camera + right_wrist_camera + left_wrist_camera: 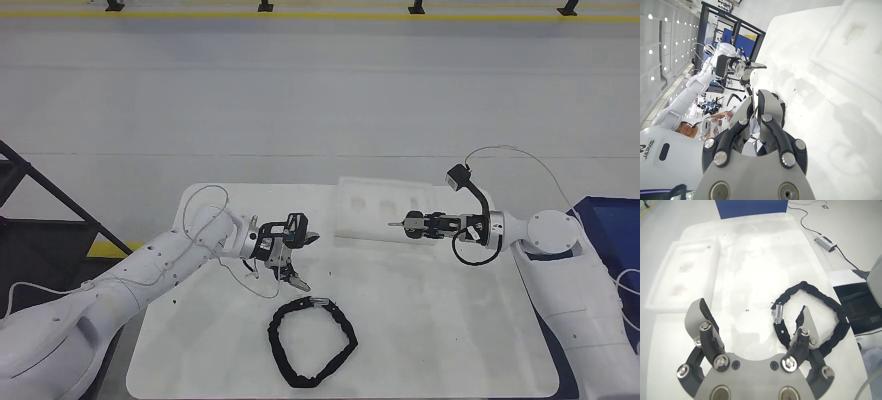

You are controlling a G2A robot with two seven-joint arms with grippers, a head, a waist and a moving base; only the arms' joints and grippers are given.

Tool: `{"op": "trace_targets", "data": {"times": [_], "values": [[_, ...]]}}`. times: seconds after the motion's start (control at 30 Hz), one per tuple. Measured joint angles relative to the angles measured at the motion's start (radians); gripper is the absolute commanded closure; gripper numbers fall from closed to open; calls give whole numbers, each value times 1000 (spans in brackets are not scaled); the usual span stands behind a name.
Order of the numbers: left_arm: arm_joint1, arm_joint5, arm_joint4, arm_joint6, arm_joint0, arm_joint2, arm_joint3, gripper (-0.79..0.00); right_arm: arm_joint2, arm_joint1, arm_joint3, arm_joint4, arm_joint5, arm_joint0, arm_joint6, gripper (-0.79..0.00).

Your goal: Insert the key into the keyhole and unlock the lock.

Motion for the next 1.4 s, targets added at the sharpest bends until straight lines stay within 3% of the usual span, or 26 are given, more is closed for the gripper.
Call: {"op": "trace_targets", "data": {"times": [0.17, 0.63, 0.87, 1.07, 1.4], "values": [[-23, 0, 35, -37, 22, -2, 6, -785, 0, 0, 0, 0, 0, 0, 0, 0], [-23, 0, 36, -37, 22, -2, 7, -785, 0, 0, 0, 0, 0, 0, 0, 0], [-2, 83, 50, -25, 88, -43, -32, -785, 0, 0, 0, 0, 0, 0, 0, 0], [21, 162, 149, 58, 169, -56, -43, -785, 0, 0, 0, 0, 0, 0, 0, 0], [-7, 246, 232, 113, 224, -69, 6, -785, 0, 0, 0, 0, 0, 0, 0, 0]]}}
